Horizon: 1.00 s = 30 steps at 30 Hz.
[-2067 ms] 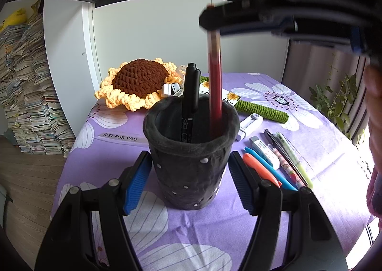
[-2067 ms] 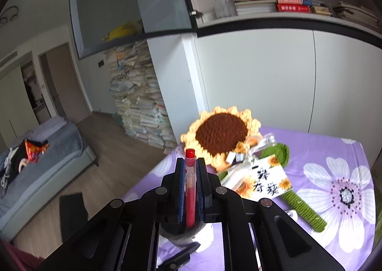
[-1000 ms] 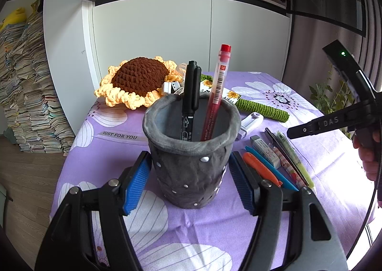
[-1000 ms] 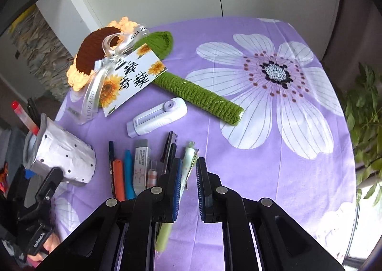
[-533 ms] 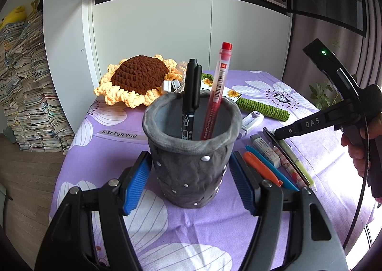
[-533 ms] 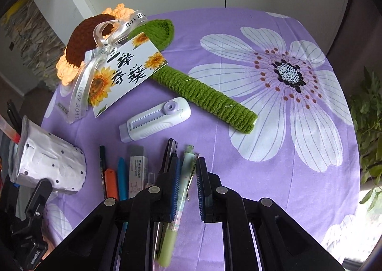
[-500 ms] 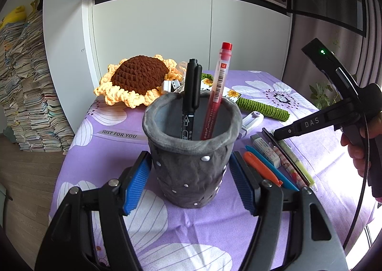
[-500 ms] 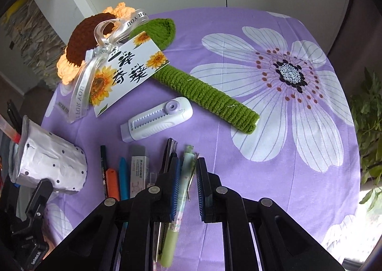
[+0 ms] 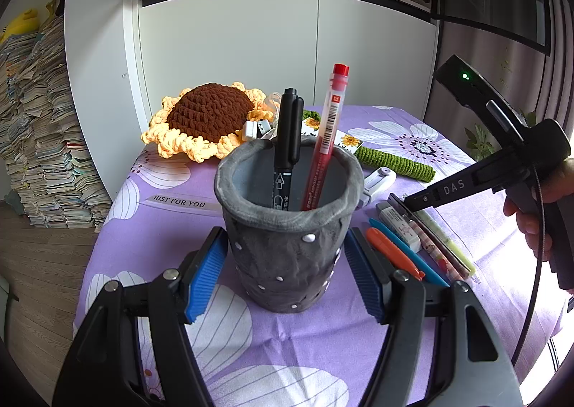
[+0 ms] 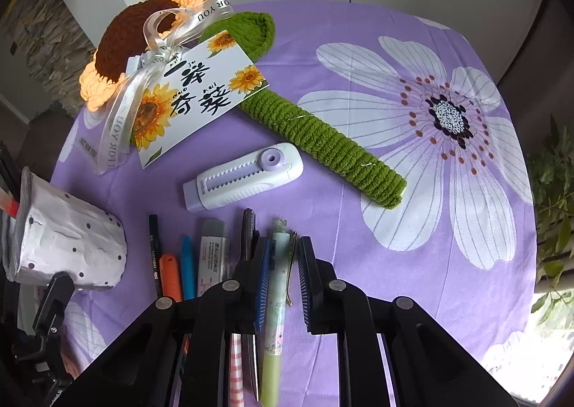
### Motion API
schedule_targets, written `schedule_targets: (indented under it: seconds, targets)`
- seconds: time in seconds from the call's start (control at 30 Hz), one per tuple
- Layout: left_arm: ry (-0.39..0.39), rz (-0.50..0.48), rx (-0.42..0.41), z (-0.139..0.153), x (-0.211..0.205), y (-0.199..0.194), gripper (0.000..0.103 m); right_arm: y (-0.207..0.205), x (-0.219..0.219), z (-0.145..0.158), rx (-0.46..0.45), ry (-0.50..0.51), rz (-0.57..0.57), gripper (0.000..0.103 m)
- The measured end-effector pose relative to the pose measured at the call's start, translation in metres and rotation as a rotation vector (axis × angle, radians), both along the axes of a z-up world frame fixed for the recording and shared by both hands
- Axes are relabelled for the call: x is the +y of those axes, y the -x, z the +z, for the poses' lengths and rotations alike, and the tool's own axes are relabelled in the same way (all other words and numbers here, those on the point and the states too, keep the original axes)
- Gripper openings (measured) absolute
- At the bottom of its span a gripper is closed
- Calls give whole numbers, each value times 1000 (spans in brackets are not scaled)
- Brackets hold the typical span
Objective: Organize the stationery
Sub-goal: 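Grasp the green highlighter with the right tool, then lower the green highlighter into the cup and open the right tool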
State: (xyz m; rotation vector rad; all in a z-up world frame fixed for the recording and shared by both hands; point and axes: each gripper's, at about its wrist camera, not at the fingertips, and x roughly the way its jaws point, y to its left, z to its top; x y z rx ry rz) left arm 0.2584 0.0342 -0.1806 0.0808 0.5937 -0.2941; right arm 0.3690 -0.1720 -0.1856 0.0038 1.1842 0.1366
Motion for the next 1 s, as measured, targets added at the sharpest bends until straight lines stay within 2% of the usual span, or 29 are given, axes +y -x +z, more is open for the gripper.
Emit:
schedule_targets:
  seconds: [0.2,0.37,0.53,0.77,0.9,1.0]
  targets:
    - [0,0,0,0,0,0,67,2,4,7,-44,12,35,14]
    - [0,0,0,0,0,0,67,32,2,61,-222,-23,51,14]
    - [0,0,0,0,0,0,67,75,17,122,-427,-81,119,14]
    - [0,0,0,0,0,0,67,120,49,179,-631,-204,230,14]
    - [1,0,0,0,0,0,67,119,67,187,-710,-260,274,14]
    - [1,0,1,0,0,0,67,104,82,177,-690,-269,299,14]
